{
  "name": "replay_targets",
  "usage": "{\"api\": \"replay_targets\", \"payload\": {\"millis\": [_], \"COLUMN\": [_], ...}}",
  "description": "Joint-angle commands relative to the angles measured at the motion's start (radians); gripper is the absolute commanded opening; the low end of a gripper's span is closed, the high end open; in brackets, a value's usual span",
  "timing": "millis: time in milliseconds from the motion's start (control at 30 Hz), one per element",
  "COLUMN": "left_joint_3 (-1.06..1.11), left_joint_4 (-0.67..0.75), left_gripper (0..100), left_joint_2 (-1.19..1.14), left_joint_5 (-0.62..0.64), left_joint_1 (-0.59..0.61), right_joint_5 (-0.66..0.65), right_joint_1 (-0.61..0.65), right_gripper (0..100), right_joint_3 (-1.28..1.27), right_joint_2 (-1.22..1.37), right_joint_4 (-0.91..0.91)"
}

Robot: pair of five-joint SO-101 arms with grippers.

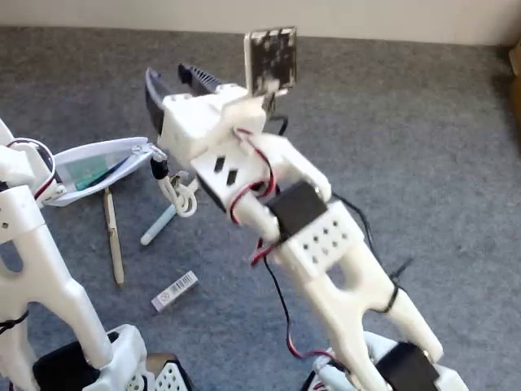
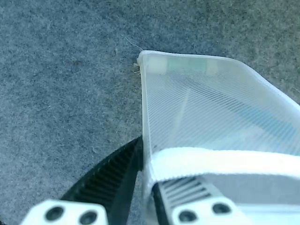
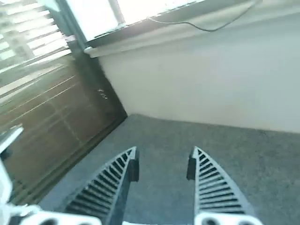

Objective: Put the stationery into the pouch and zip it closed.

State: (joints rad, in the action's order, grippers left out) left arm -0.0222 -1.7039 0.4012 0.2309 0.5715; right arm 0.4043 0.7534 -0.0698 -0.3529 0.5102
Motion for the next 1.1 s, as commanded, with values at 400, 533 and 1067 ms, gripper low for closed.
{"api": "replay_targets", "payload": {"millis": [400,533,1067], "left_joint_3": [-0.008,-0.008,-0.008], "left_joint_4": [0.023,0.023,0.023], "left_gripper": [1,1,1], "left_joint_2": [0.010,0.010,0.010], "left_joint_5": [0.003,0.003,0.003], "left_joint_1": [-0.015,-0.015,-0.015], "right_joint_5": [0.176,0.216,0.290], "right_joint_1": [-0.067,-0.082,-0.084], "right_gripper": [15.8,15.8,15.8], "right_joint_3": [0.750,0.839,0.915], "right_joint_2": [0.565,0.668,0.883], "right_joint_4": [0.582,0.662,0.791]}}
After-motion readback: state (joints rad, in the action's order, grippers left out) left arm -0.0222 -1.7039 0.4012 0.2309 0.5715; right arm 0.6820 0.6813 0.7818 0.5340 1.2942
